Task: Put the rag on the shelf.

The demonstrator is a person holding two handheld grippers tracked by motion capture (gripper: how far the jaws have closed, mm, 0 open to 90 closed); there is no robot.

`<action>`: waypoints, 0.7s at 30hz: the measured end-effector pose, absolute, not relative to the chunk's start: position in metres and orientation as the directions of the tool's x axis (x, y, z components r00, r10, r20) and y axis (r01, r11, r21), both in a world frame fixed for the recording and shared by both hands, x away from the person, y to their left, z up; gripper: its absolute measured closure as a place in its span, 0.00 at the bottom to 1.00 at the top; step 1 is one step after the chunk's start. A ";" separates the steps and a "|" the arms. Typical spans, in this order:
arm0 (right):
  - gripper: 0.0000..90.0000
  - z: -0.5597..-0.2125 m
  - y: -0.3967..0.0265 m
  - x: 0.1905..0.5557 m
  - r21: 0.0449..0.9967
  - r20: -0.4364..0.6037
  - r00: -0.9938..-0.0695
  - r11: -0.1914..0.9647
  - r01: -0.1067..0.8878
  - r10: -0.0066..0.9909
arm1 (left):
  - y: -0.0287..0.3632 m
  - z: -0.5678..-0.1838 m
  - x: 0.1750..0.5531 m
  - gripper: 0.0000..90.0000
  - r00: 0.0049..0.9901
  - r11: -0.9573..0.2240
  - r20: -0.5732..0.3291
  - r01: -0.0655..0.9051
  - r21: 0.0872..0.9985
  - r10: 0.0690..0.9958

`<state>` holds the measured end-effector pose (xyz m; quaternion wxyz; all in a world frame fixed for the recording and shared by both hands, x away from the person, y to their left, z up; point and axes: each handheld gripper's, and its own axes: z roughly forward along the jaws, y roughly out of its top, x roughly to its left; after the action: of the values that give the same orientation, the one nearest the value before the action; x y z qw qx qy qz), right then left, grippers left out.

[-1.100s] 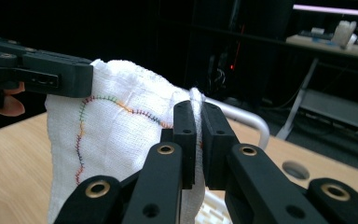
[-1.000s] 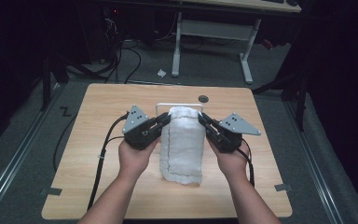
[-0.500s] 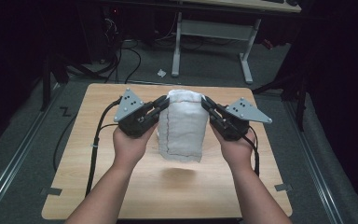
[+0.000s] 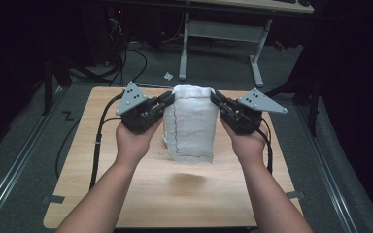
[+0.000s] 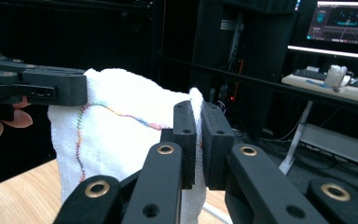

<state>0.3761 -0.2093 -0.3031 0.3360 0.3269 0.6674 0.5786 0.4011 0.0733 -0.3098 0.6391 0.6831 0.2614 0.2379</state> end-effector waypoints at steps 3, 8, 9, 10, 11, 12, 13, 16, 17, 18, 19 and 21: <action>0.96 -0.301 -0.208 0.384 0.990 -0.077 -0.549 0.127 0.053 0.832 | 0.073 -0.306 0.409 0.93 0.747 -0.069 0.006 0.053 0.996 0.665; 0.96 -0.298 -0.203 0.393 0.989 -0.083 -0.541 0.134 0.055 0.837 | 0.075 -0.302 0.419 0.93 0.739 -0.049 -0.015 0.064 0.997 0.673; 0.96 -0.297 -0.203 0.394 0.990 -0.080 -0.539 0.132 0.058 0.839 | 0.074 -0.301 0.421 0.93 0.737 -0.049 -0.013 0.063 0.997 0.676; 0.96 -0.297 -0.203 0.396 0.989 -0.083 -0.536 0.133 0.056 0.840 | 0.074 -0.300 0.423 0.93 0.734 -0.055 -0.008 0.061 0.997 0.679; 0.96 -0.296 -0.202 0.398 0.989 -0.083 -0.535 0.134 0.057 0.841 | 0.073 -0.299 0.425 0.93 0.732 -0.056 -0.007 0.062 0.996 0.682; 0.96 -0.296 -0.203 0.400 0.990 -0.078 -0.533 0.130 0.061 0.842 | 0.072 -0.297 0.427 0.93 0.731 -0.060 -0.009 0.069 0.996 0.682; 0.95 -0.295 -0.203 0.403 0.990 -0.076 -0.530 0.128 0.062 0.845 | 0.071 -0.296 0.430 0.93 0.734 -0.059 -0.016 0.076 0.995 0.679; 0.96 -0.294 -0.206 0.411 0.990 -0.060 -0.522 0.118 0.077 0.851 | 0.068 -0.292 0.438 0.93 0.733 -0.070 -0.007 0.075 0.995 0.680; 0.96 -0.294 -0.207 0.413 0.990 -0.055 -0.520 0.113 0.081 0.852 | 0.066 -0.291 0.441 0.93 0.731 -0.076 -0.001 0.072 0.994 0.682; 0.96 -0.293 -0.208 0.416 0.991 -0.050 -0.521 0.109 0.082 0.852 | 0.065 -0.290 0.444 0.93 0.731 -0.081 0.002 0.072 0.994 0.683; 0.96 -0.293 -0.209 0.419 0.991 -0.044 -0.520 0.104 0.087 0.853 | 0.064 -0.290 0.448 0.93 0.730 -0.082 0.004 0.071 0.994 0.684; 0.96 -0.293 -0.211 0.425 0.991 -0.042 -0.518 0.101 0.086 0.854 | 0.063 -0.291 0.454 0.93 0.730 -0.093 0.010 0.073 0.993 0.683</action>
<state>0.4248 -0.2107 -0.2925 0.3379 0.3561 0.6604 0.5682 0.4543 0.0628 -0.2907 0.6161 0.6967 0.2715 0.2475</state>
